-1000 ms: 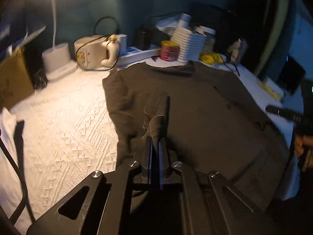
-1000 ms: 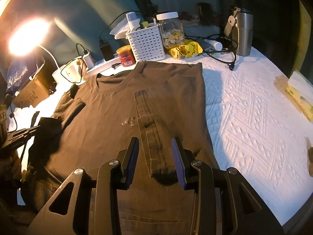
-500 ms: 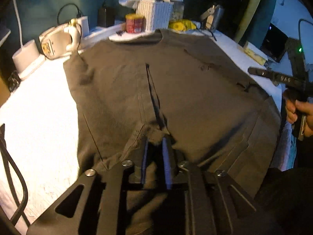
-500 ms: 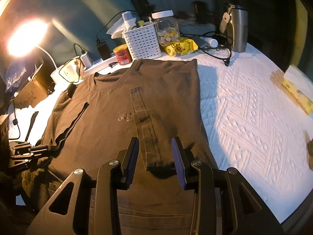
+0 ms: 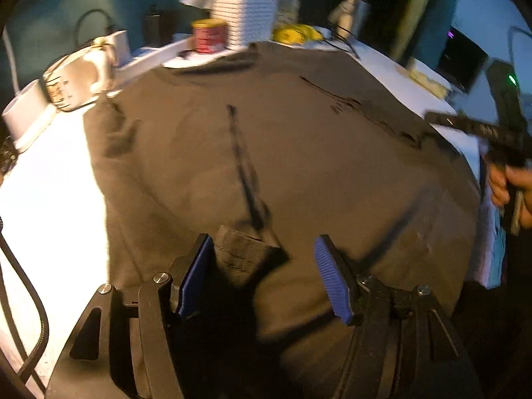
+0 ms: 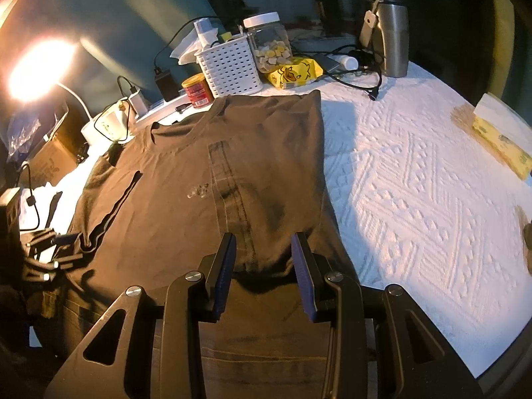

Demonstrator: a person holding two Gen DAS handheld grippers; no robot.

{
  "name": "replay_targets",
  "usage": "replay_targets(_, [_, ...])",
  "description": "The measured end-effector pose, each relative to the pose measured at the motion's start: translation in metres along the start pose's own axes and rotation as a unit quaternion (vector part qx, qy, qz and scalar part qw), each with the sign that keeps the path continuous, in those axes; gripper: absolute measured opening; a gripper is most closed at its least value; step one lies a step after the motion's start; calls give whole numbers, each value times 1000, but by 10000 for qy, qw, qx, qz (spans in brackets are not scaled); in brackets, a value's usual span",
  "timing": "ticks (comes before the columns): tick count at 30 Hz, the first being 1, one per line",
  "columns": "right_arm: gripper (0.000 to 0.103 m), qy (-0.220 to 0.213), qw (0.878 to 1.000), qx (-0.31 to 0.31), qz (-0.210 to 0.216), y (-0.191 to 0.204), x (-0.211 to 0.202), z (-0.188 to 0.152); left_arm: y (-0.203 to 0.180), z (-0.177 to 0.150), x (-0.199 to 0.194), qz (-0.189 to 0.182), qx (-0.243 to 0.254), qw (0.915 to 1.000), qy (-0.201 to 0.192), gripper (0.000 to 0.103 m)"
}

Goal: Fold small clothes

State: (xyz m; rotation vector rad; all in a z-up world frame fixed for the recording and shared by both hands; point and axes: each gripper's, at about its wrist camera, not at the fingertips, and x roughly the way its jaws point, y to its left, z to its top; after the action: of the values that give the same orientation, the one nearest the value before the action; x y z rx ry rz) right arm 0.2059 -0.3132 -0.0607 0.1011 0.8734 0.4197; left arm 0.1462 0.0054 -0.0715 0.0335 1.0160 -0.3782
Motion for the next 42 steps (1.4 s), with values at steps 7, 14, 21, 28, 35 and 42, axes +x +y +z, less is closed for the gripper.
replay_targets(7, [37, 33, 10000, 53, -22, -2, 1, -4, -17, -21, -10, -171, 320, 9992, 147, 63])
replay_targets(14, [37, 62, 10000, 64, -5, -3, 2, -6, -11, -8, -26, -226, 111, 9996, -155, 63])
replay_targets(21, [37, 86, 9999, 95, -17, -5, 5, -5, -10, 3, 1, -386, 46, 9992, 91, 63])
replay_targets(28, [37, 294, 9995, 27, -124, -5, 14, -10, -12, 0, 2, -449, 27, 9990, 3, 65])
replay_targets(35, [37, 573, 9981, -190, -120, 3, 13, -21, -10, -5, -8, -296, -207, 9992, -147, 65])
replay_targets(42, [37, 479, 9979, -410, -116, 16, 0, -33, -10, -13, -25, -127, -390, 9982, -439, 65])
